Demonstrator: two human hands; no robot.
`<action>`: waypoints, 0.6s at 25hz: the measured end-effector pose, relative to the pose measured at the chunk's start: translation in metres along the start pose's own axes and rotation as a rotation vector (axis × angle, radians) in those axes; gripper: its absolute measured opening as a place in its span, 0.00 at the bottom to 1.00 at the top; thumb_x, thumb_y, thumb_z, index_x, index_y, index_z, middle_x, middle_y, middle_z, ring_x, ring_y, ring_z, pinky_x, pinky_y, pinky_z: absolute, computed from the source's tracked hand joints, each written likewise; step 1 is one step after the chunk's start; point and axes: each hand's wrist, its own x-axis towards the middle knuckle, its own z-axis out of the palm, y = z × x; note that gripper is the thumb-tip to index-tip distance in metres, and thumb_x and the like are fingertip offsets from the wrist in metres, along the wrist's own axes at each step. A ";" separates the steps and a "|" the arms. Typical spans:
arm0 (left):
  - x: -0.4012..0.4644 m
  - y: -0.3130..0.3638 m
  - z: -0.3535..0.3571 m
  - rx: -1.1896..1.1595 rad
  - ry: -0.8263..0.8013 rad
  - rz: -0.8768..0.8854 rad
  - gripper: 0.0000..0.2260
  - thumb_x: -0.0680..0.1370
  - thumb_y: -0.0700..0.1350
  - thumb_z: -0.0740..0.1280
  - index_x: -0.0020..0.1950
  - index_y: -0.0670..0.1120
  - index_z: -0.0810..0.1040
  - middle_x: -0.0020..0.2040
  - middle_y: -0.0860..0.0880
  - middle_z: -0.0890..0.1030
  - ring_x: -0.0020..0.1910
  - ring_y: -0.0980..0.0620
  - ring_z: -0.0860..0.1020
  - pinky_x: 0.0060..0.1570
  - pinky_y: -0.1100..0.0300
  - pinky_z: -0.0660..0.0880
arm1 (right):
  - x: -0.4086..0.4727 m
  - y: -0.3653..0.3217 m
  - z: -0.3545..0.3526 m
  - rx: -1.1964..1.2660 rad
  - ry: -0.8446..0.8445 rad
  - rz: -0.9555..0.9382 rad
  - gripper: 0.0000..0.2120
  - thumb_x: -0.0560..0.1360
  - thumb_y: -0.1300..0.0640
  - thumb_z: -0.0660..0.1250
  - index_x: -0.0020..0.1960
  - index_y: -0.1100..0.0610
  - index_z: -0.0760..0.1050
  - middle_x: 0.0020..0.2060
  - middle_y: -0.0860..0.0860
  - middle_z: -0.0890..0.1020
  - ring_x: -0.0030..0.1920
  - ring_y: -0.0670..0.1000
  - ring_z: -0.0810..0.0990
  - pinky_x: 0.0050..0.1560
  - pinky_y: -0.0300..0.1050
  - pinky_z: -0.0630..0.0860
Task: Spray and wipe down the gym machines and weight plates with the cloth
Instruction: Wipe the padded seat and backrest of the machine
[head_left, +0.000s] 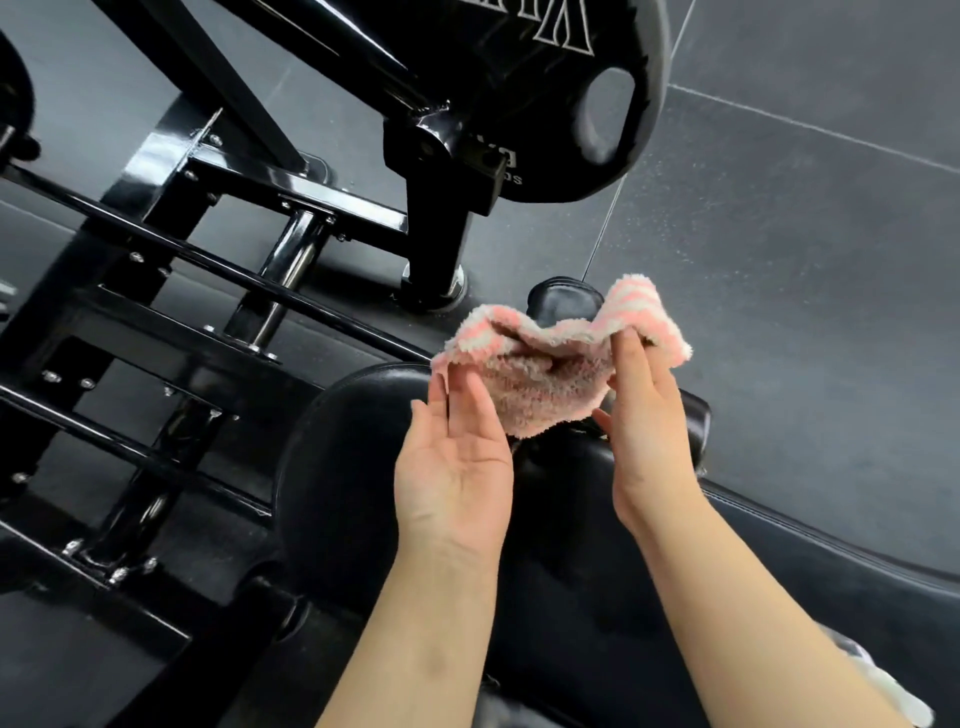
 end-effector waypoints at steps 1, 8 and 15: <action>0.001 -0.004 0.000 0.036 -0.002 0.065 0.09 0.81 0.40 0.58 0.52 0.37 0.76 0.49 0.40 0.82 0.47 0.47 0.82 0.43 0.58 0.81 | 0.002 0.001 0.002 -0.022 0.003 -0.020 0.18 0.69 0.36 0.58 0.43 0.48 0.78 0.56 0.52 0.78 0.57 0.50 0.77 0.62 0.52 0.73; 0.045 -0.052 -0.036 2.392 -0.612 1.673 0.24 0.75 0.44 0.56 0.71 0.42 0.62 0.72 0.43 0.66 0.71 0.47 0.63 0.70 0.54 0.57 | 0.022 0.010 -0.006 -0.077 0.014 -0.108 0.15 0.78 0.51 0.60 0.65 0.47 0.69 0.63 0.45 0.74 0.59 0.36 0.73 0.64 0.41 0.68; 0.064 -0.069 0.018 2.683 -0.286 1.368 0.24 0.77 0.48 0.52 0.72 0.43 0.58 0.71 0.43 0.68 0.69 0.43 0.68 0.61 0.54 0.70 | 0.050 -0.005 -0.002 -0.215 -0.211 -0.021 0.22 0.80 0.41 0.51 0.72 0.46 0.65 0.70 0.40 0.67 0.69 0.39 0.64 0.71 0.42 0.60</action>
